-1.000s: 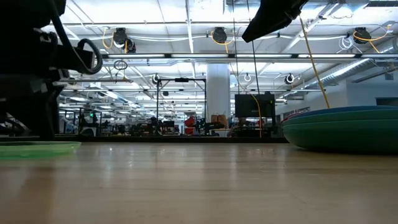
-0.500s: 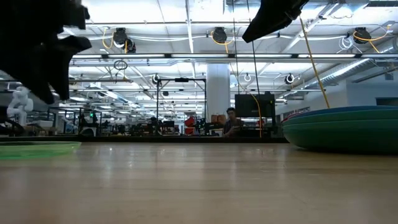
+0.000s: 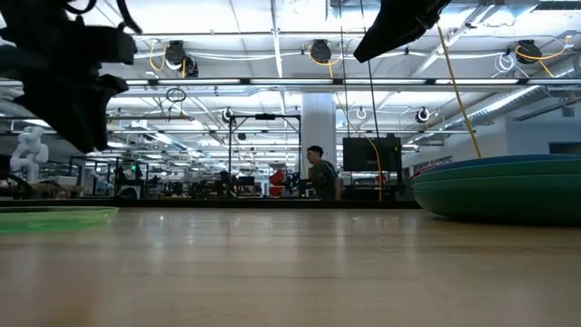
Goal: Stack plastic plates
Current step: Stack the light green plate on top of the orange plate
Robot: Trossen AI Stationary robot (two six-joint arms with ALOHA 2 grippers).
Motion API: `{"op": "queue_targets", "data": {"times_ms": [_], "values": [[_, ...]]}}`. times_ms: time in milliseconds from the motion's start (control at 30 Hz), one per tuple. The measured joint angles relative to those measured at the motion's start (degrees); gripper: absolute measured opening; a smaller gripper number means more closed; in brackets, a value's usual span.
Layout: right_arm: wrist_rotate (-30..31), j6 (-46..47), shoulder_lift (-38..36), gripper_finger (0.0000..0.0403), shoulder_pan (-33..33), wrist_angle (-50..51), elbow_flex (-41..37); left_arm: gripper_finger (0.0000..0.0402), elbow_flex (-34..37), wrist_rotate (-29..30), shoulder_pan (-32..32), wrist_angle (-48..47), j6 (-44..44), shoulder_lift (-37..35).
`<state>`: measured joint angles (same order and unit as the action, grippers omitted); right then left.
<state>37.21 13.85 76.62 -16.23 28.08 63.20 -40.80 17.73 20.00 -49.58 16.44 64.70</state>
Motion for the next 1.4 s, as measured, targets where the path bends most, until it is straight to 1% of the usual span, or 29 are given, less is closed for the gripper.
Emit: {"op": "queue_targets", "data": {"times_ms": [233,567,700,867,1067,1400], "values": [[0.0,-0.1,0.0,0.0148,0.0,0.0,0.0,0.0133,0.0,-2.7,-5.8,-0.2,3.1,0.7],[0.0,-1.1,0.0,0.0148,0.0,0.0,0.0,0.0133,0.0,-3.1,-10.5,-0.4,1.8,1.7],[0.0,-1.5,0.0,0.0148,0.0,0.0,0.0,0.0133,0.0,-6.1,-12.3,0.2,0.5,3.9],[0.0,-1.5,0.0,0.0148,0.0,0.0,0.0,0.0133,0.0,-8.6,-13.4,0.3,-2.6,7.6],[0.0,-1.5,0.0,0.0148,0.0,0.0,0.0,0.0134,0.0,-8.9,-14.1,1.6,-3.4,10.7],[0.0,-1.5,0.0,0.0148,0.0,0.0,0.0,0.0134,0.2,-10.6,-14.0,3.4,-6.7,13.2]]}}
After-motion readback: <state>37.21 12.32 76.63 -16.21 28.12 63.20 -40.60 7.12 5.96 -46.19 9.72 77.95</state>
